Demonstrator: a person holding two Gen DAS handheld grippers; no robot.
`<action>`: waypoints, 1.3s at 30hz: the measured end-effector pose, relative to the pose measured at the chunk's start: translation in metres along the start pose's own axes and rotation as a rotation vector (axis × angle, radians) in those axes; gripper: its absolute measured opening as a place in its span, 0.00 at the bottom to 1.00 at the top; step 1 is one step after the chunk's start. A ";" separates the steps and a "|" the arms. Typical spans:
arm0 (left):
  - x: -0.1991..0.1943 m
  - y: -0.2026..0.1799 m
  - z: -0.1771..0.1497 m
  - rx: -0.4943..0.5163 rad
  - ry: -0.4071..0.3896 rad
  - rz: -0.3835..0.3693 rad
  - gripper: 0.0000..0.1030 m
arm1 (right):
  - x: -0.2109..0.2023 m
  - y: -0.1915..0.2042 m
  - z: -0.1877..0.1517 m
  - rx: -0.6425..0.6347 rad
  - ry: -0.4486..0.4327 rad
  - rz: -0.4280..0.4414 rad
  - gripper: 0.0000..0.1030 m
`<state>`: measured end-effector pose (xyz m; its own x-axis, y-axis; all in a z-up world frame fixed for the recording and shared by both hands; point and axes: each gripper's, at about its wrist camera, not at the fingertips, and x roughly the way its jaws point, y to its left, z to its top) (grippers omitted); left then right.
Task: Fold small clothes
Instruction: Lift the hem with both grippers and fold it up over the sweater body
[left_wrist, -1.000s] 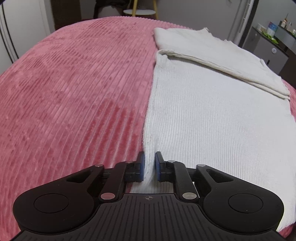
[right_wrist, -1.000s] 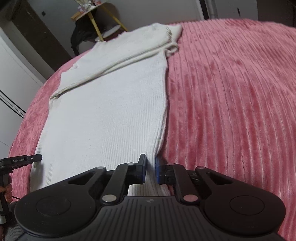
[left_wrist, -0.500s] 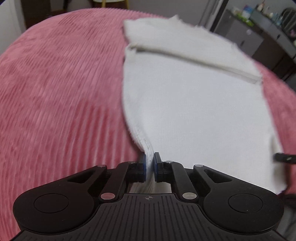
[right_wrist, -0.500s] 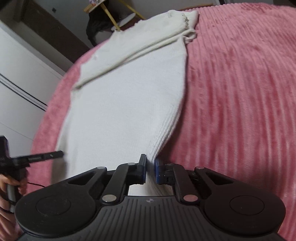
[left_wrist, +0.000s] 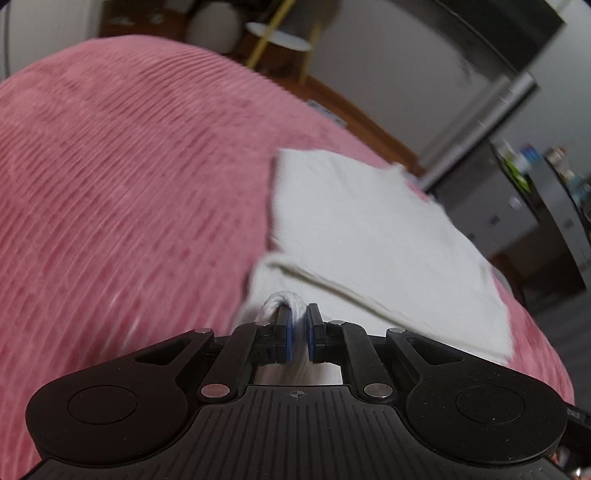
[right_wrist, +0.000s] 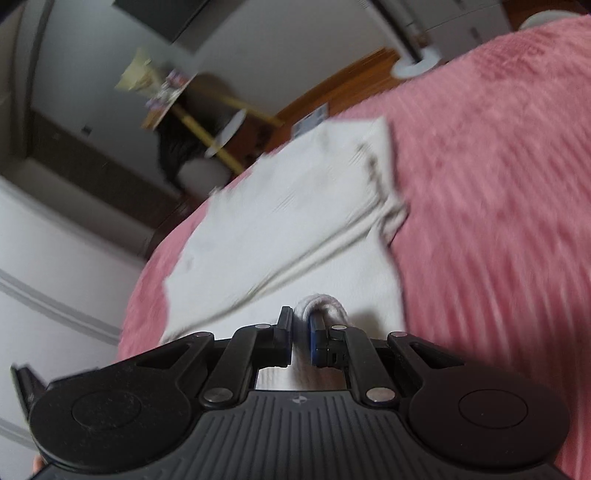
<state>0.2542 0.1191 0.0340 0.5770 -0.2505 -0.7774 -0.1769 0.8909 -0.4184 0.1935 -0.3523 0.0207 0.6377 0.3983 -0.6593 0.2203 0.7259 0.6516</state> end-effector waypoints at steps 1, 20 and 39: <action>0.007 0.003 0.003 -0.016 -0.002 0.021 0.10 | 0.006 -0.003 0.006 0.008 -0.022 -0.011 0.08; -0.014 -0.013 -0.100 0.868 -0.205 0.249 0.49 | 0.007 0.042 -0.063 -0.921 -0.119 -0.305 0.41; 0.024 -0.042 -0.085 1.026 -0.230 0.088 0.06 | 0.045 0.077 -0.043 -0.972 -0.106 -0.169 0.00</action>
<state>0.2075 0.0431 -0.0074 0.7513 -0.1872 -0.6329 0.4718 0.8229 0.3166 0.2075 -0.2546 0.0252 0.7270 0.2295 -0.6471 -0.3564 0.9317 -0.0699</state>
